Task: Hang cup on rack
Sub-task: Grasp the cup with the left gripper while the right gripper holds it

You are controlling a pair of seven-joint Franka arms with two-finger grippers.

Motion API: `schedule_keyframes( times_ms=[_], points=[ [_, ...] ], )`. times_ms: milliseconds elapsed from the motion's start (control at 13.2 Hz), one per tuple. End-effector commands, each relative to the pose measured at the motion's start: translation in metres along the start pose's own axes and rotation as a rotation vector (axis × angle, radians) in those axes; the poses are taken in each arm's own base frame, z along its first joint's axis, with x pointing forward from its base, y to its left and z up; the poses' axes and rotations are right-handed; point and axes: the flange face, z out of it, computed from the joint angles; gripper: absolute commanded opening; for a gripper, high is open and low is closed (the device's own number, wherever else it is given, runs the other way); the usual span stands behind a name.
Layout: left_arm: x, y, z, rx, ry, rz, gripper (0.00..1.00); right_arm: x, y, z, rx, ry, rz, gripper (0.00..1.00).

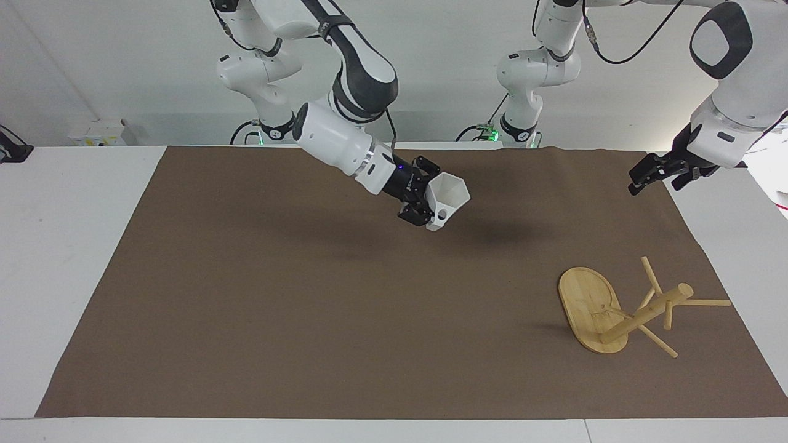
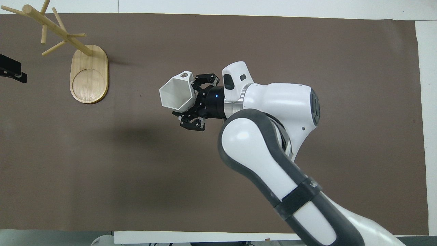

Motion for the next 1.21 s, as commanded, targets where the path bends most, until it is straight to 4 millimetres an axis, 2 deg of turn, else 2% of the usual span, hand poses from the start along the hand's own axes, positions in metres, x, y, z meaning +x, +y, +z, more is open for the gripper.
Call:
schedule_keyframes(
  times_ms=[0, 76, 227, 378, 530, 757, 984, 1135],
  points=[
    [-0.009, 0.037, 0.003, 0.01, 0.016, 0.073, 1.0, 0.009, -0.009, 0.012, -0.032, 0.017, 0.004, 0.24],
    [-0.02, 0.052, 0.015, 0.006, -0.002, 0.094, 1.0, 0.008, -0.012, 0.015, -0.031, 0.015, 0.002, 0.24],
    [-0.03, 0.108, 0.026, -0.064, 0.065, 0.05, 0.99, 0.009, -0.012, 0.015, -0.038, 0.016, 0.002, 0.25],
    [-0.043, 0.166, 0.027, -0.086, 0.105, 0.042, 0.99, 0.008, -0.011, 0.015, -0.049, 0.014, 0.004, 0.25],
    [-0.056, 0.208, 0.028, -0.15, 0.092, 0.032, 0.99, 0.007, -0.011, 0.015, -0.05, 0.013, 0.004, 0.25],
    [-0.076, 0.246, 0.027, -0.179, 0.065, 0.051, 0.98, 0.006, -0.011, 0.015, -0.059, 0.012, 0.006, 0.25],
    [-0.083, 0.254, 0.028, -0.23, 0.009, 0.041, 0.98, 0.005, -0.01, 0.015, -0.061, 0.011, 0.008, 0.25],
    [-0.083, 0.259, 0.031, -0.237, 0.027, 0.053, 0.92, 0.005, -0.01, 0.016, -0.06, 0.011, 0.007, 0.25]
  ],
)
